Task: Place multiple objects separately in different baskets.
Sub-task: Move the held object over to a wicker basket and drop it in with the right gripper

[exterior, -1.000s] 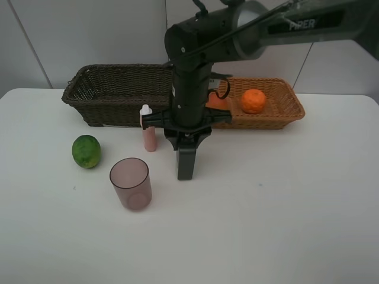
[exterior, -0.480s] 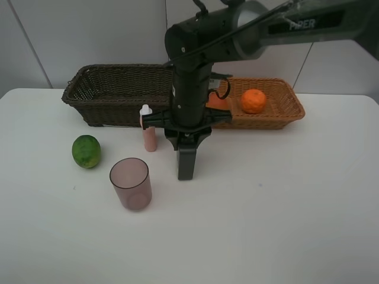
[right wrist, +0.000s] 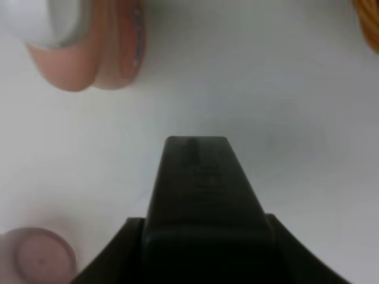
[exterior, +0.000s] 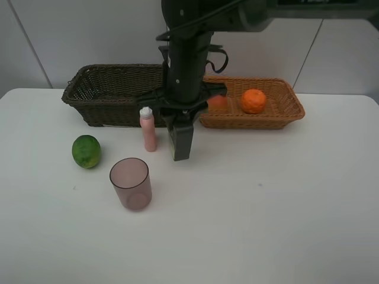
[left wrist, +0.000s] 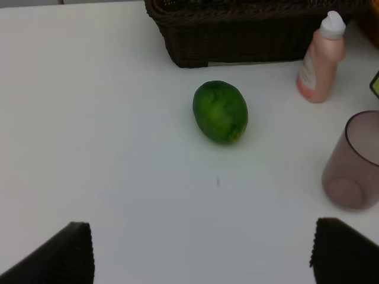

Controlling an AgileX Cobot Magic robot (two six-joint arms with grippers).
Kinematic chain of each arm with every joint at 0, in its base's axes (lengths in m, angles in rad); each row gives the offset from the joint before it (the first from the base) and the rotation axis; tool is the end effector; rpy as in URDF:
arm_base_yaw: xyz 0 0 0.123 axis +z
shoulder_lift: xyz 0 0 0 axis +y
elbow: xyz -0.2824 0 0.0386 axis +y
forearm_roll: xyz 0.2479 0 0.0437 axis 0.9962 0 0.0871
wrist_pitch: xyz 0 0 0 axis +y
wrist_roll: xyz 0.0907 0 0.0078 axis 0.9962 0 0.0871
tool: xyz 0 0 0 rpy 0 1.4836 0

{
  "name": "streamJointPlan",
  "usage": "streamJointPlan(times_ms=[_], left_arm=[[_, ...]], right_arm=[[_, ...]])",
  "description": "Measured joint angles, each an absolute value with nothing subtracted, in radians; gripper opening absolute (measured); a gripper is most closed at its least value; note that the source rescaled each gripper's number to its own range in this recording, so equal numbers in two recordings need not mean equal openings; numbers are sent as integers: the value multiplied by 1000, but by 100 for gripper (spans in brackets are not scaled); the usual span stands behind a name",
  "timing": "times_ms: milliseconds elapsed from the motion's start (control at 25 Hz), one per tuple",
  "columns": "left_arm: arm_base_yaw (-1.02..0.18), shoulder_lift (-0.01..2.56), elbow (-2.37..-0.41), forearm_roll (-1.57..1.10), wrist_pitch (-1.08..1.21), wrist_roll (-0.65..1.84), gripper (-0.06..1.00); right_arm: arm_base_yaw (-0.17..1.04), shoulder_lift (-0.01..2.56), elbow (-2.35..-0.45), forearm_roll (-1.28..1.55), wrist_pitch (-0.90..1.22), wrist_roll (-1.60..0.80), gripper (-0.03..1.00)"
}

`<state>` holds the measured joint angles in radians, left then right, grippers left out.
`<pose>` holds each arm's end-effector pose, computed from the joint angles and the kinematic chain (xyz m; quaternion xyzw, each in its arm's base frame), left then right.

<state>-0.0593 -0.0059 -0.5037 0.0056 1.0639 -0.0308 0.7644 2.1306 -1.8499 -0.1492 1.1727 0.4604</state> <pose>-0.0063 0.0008 0.2779 0.0120 0.8515 -0.0208 0.5239 0.3345 0.3035 0.2269 -0.1717 0.9773 0.0002 0.1243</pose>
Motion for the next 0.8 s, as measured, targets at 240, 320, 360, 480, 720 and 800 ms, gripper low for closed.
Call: streamJointPlan(times_ms=[240,320,360,480,720,800], left_arm=[[-59,-6,-504,6,1064,-31,95],[-59,-6,-504,6,1064,-31,95],[-59,-6,-504,6,1064,-31,95],[-59,-6,-504,6,1064,-31,95],[-59,-6,-504,6,1064,-31,95],[-59,-6,-504,6,1064,-31,95]], right_arm=[[764,2129,-2028,-221,1223,323,2],[764,2131,-2086,-248,1225,293,2],[764,2133,-2114,-256,1225,283,2],[764,2140,-2180,-285,1215,257,2],[755,2184,-2211,-321,1004,244,2],[745,2205,-2211,-322,925,243,2]])
